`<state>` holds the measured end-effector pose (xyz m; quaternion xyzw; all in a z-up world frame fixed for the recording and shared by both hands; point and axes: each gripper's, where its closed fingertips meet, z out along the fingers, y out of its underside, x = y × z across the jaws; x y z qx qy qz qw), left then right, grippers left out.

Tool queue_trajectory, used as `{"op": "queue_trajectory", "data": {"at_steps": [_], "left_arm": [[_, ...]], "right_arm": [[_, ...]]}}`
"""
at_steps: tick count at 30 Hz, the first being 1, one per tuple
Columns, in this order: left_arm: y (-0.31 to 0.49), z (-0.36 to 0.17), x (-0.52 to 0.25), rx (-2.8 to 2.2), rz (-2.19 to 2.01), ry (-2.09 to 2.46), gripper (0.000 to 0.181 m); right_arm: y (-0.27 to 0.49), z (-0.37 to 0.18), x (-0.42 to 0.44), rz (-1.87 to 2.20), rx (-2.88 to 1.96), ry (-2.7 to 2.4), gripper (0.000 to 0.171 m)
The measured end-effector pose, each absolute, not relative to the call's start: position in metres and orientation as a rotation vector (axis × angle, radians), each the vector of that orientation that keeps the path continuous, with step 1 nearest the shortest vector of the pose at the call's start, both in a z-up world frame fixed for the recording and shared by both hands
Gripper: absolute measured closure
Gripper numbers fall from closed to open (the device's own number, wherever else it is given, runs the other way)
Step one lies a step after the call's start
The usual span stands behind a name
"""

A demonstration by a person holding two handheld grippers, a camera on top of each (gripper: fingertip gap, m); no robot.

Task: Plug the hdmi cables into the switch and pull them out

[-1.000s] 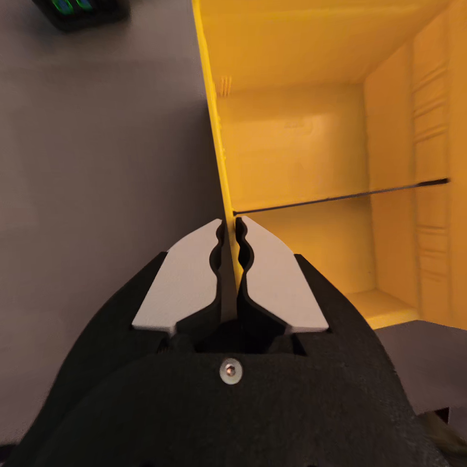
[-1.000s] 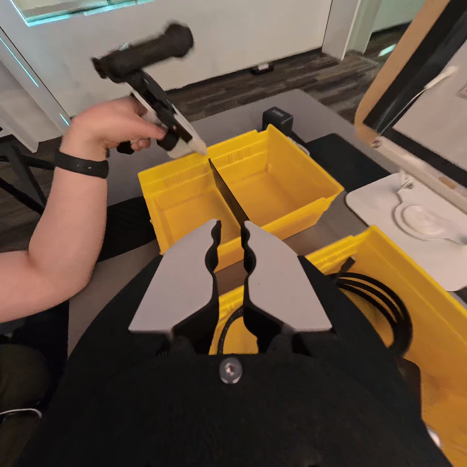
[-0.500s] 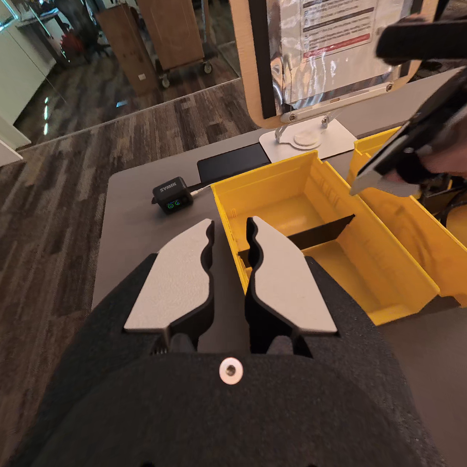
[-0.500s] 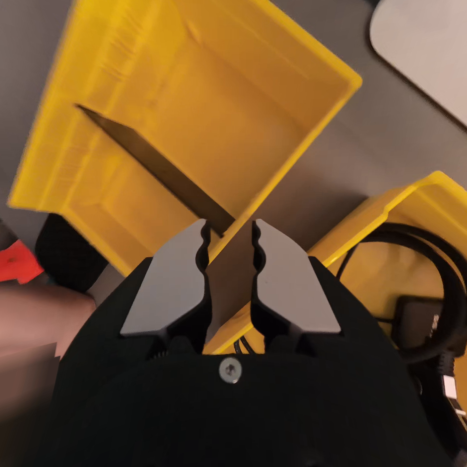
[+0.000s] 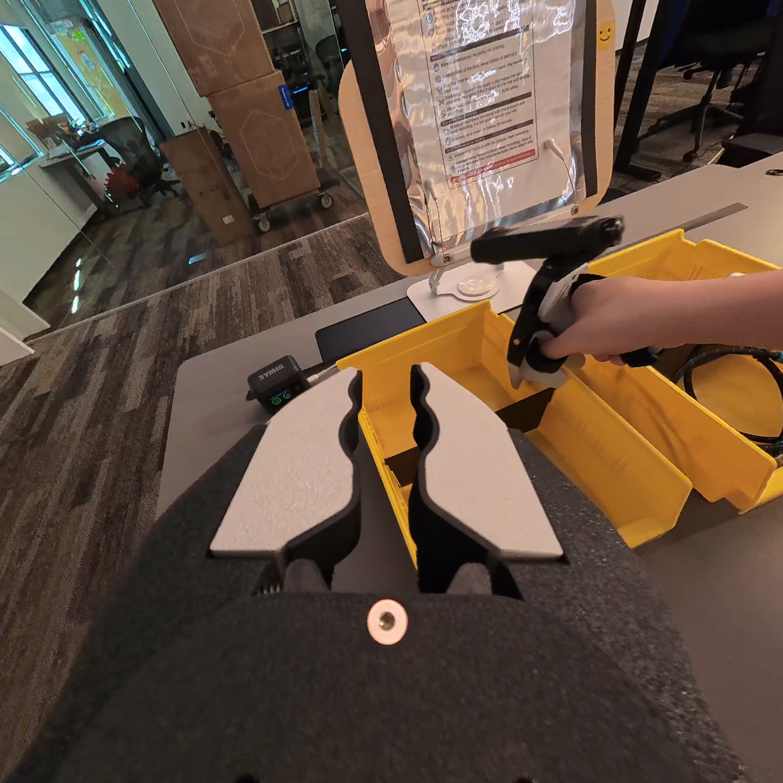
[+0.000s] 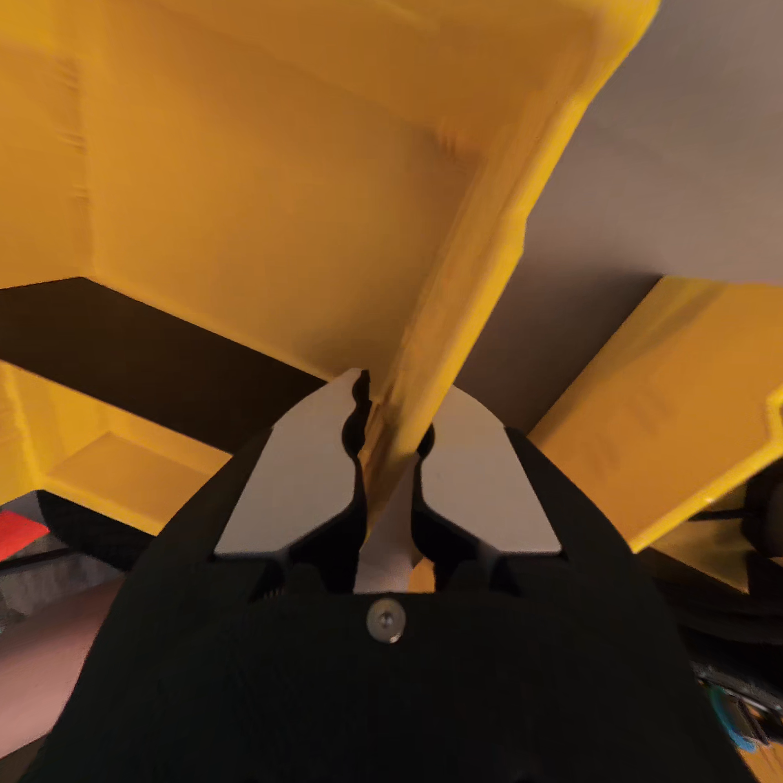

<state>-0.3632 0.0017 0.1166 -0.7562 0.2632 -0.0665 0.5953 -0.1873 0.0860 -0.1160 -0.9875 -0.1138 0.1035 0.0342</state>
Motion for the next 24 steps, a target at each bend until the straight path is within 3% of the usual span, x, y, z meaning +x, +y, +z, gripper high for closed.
{"op": "queue_trajectory", "data": {"at_steps": [3, 10, 19, 24], "left_arm": [[0.000, 0.116, -0.366, -1.758, -0.145, 0.615, 0.160], [-0.007, 0.124, -0.365, -1.728, -0.148, 0.603, 0.160], [-0.052, 0.163, -0.360, -1.591, -0.202, 0.519, 0.161], [-0.090, 0.192, -0.356, -1.464, -0.435, 0.429, 0.163]], "right_arm": [[0.091, -0.118, -0.186, 0.318, -3.095, -0.283, 0.162], [0.107, -0.092, -0.194, 0.329, -3.135, -0.277, 0.162], [0.099, 0.009, -0.225, 0.351, -3.113, -0.550, 0.164], [0.078, 0.065, -0.179, 0.427, -3.120, -0.579, 0.163]]}}
